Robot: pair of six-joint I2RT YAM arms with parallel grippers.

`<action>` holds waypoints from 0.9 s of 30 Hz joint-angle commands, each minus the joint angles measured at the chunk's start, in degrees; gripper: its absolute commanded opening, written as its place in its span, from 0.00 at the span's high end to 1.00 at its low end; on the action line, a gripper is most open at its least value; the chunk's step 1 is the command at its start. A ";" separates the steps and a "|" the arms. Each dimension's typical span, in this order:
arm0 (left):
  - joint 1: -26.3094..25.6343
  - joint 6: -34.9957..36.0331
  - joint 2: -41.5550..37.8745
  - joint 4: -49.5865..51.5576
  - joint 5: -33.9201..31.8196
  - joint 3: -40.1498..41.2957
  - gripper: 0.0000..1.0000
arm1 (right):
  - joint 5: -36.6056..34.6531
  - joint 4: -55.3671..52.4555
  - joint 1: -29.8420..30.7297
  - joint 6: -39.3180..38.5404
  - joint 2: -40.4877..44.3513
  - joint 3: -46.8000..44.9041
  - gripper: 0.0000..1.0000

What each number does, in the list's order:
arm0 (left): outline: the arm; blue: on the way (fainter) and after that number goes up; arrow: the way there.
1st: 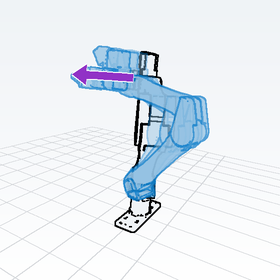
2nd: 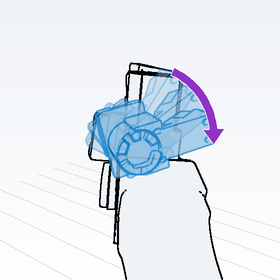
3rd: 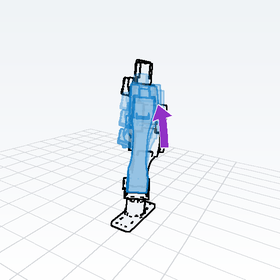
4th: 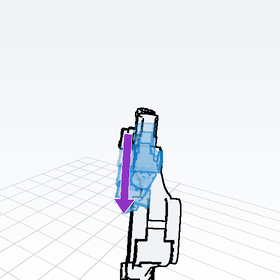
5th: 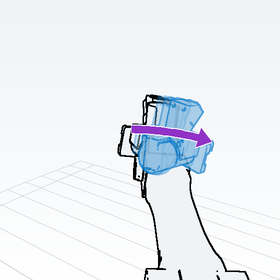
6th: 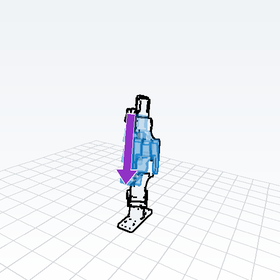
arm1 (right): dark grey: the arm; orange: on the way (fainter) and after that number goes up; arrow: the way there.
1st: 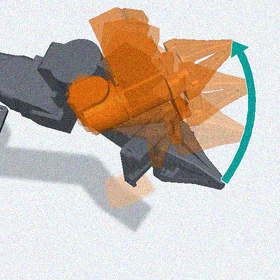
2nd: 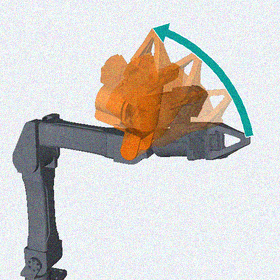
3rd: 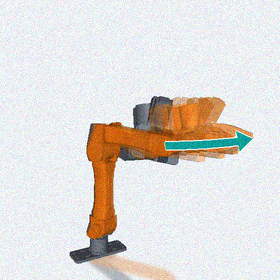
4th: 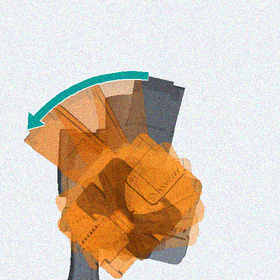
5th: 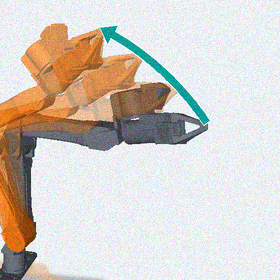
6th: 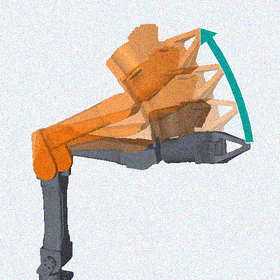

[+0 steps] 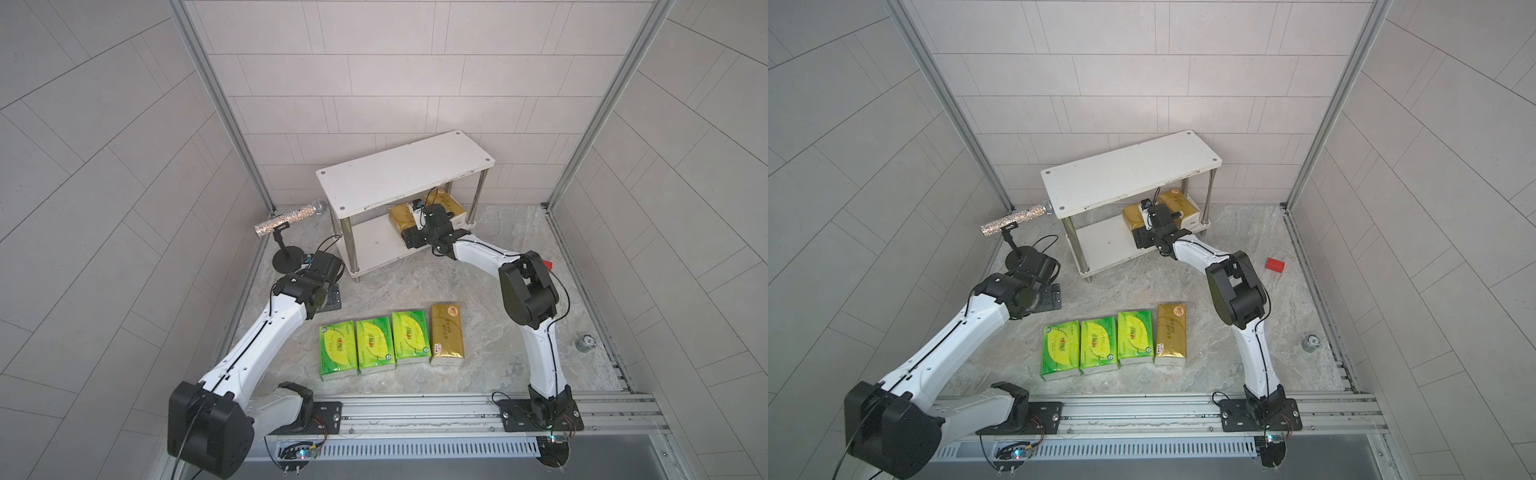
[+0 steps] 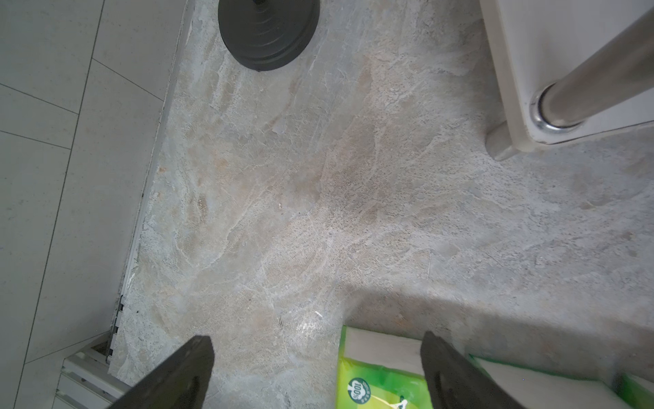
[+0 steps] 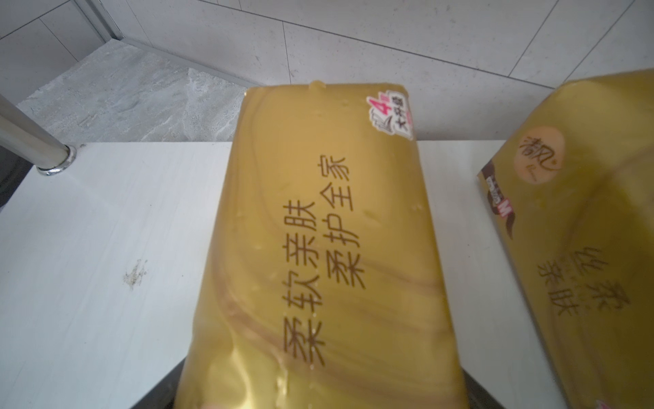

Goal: Place the tissue boxes on the shelf by color
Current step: Place a box of tissues on the shelf.

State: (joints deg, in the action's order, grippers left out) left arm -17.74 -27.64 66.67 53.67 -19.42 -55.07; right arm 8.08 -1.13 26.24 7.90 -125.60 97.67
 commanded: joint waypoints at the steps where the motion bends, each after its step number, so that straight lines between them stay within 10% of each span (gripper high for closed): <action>1: 0.27 -1.01 -1.37 1.88 -1.36 -1.01 0.00 | -1.21 -2.02 0.28 -0.44 -1.91 0.98 0.11; 27: 0.31 -1.37 -2.54 1.53 -2.27 0.13 0.00 | -6.63 0.13 0.66 3.54 -1.10 -0.41 0.09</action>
State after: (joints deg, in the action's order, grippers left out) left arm -17.74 -28.69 64.29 54.04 -20.82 -55.05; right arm 3.73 -0.23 26.74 10.57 -126.65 98.02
